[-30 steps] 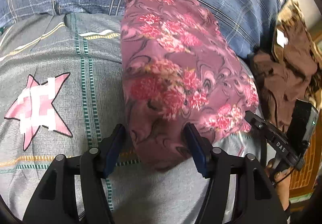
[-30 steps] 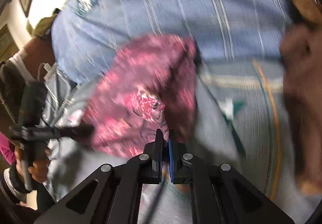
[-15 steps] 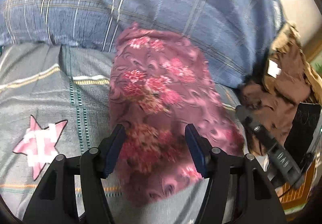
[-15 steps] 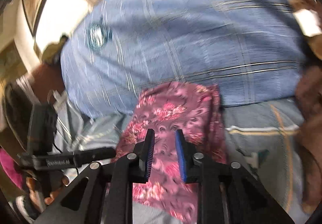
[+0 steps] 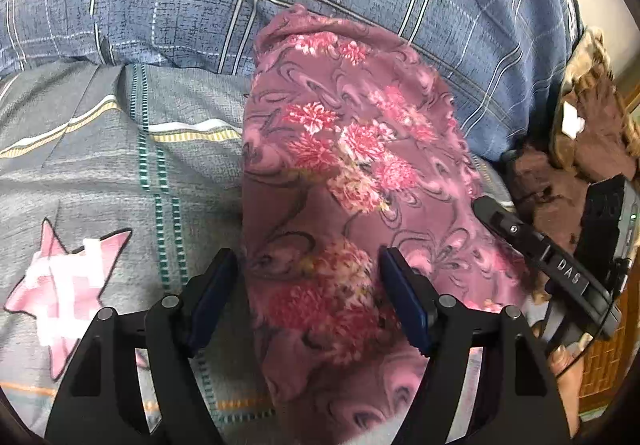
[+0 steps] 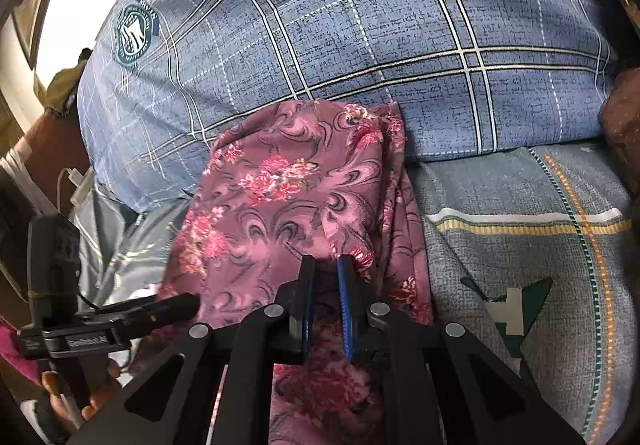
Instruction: Fold small clothes
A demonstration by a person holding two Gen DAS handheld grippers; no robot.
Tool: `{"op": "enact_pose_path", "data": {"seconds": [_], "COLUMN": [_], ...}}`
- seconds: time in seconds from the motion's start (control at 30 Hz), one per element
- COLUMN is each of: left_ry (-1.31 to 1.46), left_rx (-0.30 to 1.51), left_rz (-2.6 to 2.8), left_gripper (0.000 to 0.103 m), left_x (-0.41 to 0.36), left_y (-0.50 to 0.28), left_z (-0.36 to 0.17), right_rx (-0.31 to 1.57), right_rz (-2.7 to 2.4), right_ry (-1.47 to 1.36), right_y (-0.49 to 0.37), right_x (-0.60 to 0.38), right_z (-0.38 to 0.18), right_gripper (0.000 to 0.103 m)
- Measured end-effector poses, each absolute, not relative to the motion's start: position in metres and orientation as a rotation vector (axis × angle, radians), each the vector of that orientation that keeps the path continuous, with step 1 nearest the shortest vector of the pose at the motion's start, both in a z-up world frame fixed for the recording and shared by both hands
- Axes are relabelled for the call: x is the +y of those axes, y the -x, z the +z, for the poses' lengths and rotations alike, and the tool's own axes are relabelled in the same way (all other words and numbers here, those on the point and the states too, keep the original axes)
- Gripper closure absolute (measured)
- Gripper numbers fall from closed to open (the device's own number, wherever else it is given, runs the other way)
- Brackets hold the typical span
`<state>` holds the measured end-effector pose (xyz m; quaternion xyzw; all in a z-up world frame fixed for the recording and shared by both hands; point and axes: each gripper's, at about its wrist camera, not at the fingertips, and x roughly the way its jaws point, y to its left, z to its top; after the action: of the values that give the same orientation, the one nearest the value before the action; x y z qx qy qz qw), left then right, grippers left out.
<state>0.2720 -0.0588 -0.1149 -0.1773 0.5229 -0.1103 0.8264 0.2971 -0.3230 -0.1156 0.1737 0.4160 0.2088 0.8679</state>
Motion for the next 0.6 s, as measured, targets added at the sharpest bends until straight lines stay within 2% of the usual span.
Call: {"op": "enact_pose_path", "data": {"seconds": [0.07, 0.13, 0.17, 0.43, 0.47, 0.5, 0.57, 0.6], "left_ry": [0.422, 0.478, 0.498, 0.689, 0.697, 0.707, 0.727, 0.737], "left_rx": [1.088, 1.044, 1.035, 1.201, 1.208, 1.214, 1.228, 1.237], "left_rz": [-0.254, -0.256, -0.251, -0.313, -0.322, -0.340, -0.368, -0.384], "left_gripper": [0.029, 0.029, 0.029, 0.029, 0.029, 0.029, 0.029, 0.029], "left_x": [-0.050, -0.032, -0.025, -0.010, -0.010, -0.012, -0.018, -0.020], "left_y": [-0.271, -0.276, -0.280, -0.320, -0.323, -0.326, -0.334, -0.334], "left_z": [-0.103, -0.085, -0.081, -0.120, -0.124, -0.128, -0.133, -0.136], "right_rx": [0.829, 0.804, 0.813, 0.962, 0.972, 0.985, 1.002, 1.001], "right_rz": [0.447, 0.435, 0.423, 0.458, 0.468, 0.481, 0.527, 0.560], "right_ry": [-0.458, -0.560, -0.581, -0.675, -0.681, -0.683, -0.684, -0.697], "right_y": [-0.296, -0.299, -0.303, -0.330, -0.332, -0.335, -0.340, -0.343], "right_x": [-0.340, -0.361, -0.367, -0.374, -0.372, -0.371, -0.365, -0.363], "right_z": [-0.103, -0.099, -0.100, -0.141, -0.144, -0.147, -0.148, -0.147], "right_gripper": [0.082, 0.057, 0.053, 0.051, 0.049, 0.043, 0.041, 0.037]}}
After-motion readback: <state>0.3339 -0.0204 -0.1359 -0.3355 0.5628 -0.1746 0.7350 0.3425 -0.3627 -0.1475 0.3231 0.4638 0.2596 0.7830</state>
